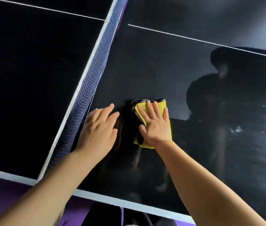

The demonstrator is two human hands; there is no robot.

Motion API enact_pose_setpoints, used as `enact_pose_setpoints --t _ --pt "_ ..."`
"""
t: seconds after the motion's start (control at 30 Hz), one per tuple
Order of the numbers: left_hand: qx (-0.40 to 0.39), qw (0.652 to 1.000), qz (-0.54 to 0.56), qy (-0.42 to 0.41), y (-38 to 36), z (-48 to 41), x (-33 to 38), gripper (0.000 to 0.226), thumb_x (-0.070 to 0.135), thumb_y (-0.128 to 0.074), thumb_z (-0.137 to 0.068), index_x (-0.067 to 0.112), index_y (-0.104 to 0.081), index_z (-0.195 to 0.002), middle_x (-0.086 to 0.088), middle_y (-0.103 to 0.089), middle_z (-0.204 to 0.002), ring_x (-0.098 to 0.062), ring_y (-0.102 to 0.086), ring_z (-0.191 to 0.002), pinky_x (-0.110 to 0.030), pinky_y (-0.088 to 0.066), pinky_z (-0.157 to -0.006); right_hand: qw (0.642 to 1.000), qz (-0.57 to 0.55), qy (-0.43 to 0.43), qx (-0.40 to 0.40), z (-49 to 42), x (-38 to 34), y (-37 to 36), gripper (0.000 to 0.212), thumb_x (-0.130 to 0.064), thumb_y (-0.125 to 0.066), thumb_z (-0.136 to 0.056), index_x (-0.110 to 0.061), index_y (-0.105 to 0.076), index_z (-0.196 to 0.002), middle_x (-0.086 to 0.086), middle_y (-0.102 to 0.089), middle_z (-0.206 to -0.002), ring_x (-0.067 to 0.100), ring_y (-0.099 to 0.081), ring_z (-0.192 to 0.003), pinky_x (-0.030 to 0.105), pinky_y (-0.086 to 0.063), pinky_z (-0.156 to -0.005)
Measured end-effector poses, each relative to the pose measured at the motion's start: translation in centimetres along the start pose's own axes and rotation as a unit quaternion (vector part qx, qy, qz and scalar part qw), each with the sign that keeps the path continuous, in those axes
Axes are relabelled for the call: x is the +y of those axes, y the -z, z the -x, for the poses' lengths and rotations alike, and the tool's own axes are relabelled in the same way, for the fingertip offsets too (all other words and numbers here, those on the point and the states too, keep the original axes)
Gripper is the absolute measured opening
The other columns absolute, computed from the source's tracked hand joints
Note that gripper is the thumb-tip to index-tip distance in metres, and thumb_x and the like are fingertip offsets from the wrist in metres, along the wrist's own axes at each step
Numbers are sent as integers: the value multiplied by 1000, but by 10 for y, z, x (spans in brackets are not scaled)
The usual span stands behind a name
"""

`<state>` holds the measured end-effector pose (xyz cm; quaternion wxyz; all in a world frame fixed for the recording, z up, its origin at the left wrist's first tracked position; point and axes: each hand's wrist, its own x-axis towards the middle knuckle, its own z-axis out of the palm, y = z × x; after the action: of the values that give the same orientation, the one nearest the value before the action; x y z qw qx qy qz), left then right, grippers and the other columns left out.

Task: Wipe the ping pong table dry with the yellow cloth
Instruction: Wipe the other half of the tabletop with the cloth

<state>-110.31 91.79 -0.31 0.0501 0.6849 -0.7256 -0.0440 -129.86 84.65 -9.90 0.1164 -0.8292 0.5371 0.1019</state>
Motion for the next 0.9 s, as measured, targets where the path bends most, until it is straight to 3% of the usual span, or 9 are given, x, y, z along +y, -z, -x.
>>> enact_pose_setpoints --t 0.3,0.53,0.63,0.77,0.9 --pt "-47 998 3 -37 -35 -56 56 53 18 -81 -66 10 -64 -116 -11 -58 -129 -32 -57 -110 -44 -40 -99 972 -47 -228 9 -3 174 17 69 -46 -29 -93 -42 2 -155 -3 10 -165 20 14 -151 51 7 -121" --pt "-48 998 32 -26 -49 -57 42 51 14 -79 -68 8 -64 -117 -12 -56 -130 -33 -55 -112 -47 -37 -103 959 -75 -274 15 -18 158 17 72 -40 -36 -95 -40 5 -155 4 14 -164 26 16 -150 59 7 -118" --pt "-48 998 46 -13 -49 -45 33 51 14 -77 -70 9 -63 -118 -12 -54 -132 -30 -51 -115 -46 -34 -105 971 -56 -232 18 -28 124 16 75 -42 -35 -94 -39 8 -155 6 13 -164 28 16 -150 61 7 -117" --pt "-23 999 45 2 -37 -22 13 52 15 -77 -69 8 -63 -118 -11 -54 -132 -25 -42 -117 -42 -32 -106 996 -14 -88 1 -42 40 11 74 -49 -30 -92 -38 7 -155 6 17 -164 30 20 -149 63 8 -116" --pt "2 998 46 38 -18 -2 -16 51 14 -72 -72 8 -62 -121 -11 -52 -135 -30 -46 -117 -44 -37 -104 999 9 49 -15 -51 -44 4 73 -54 -28 -94 -37 10 -154 7 17 -163 32 21 -148 65 9 -114"
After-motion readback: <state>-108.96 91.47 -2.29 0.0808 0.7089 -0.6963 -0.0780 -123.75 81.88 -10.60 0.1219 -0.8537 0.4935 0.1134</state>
